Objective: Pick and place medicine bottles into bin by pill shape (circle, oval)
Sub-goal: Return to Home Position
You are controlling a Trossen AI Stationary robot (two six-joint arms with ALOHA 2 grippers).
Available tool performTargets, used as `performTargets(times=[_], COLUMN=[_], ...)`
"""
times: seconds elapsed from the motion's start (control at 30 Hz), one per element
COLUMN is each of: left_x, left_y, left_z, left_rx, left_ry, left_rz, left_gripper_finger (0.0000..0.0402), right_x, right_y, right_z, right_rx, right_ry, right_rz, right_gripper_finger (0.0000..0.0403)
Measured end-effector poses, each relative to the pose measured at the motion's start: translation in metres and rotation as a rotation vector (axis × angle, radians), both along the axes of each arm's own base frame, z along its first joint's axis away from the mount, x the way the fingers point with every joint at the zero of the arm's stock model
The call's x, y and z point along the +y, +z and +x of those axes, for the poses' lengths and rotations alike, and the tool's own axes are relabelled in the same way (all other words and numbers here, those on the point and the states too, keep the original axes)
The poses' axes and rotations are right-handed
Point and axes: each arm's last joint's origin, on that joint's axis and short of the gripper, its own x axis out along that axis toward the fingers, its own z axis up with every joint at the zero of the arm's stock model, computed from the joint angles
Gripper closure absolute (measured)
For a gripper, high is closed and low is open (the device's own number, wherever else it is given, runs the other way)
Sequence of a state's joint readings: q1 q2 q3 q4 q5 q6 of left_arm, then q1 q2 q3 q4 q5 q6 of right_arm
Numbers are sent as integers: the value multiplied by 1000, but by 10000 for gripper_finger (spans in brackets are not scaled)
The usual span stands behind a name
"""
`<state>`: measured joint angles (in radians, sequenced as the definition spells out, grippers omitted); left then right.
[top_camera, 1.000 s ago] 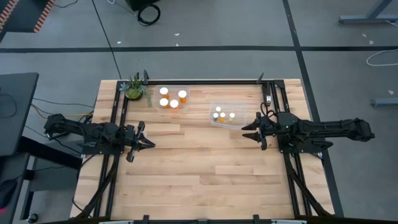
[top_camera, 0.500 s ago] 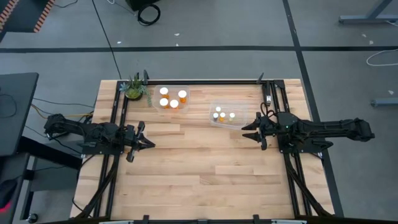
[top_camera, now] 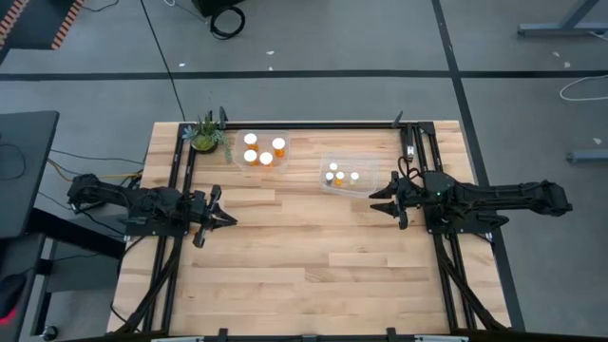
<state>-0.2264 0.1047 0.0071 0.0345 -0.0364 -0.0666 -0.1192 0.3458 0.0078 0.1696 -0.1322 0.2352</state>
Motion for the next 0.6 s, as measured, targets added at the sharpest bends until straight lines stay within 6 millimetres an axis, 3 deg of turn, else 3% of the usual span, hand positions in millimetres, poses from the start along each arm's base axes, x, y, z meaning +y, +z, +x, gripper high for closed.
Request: performTargets(times=[0.6], left_x=[0], left_y=[0], left_z=[0], left_rx=[0], left_ry=[0], left_rz=[1], left_gripper_finger=[362], right_x=[0], right_y=[0], right_z=[0], right_rx=[0], right_ry=[0], right_rz=[0], right_gripper_finger=[235])
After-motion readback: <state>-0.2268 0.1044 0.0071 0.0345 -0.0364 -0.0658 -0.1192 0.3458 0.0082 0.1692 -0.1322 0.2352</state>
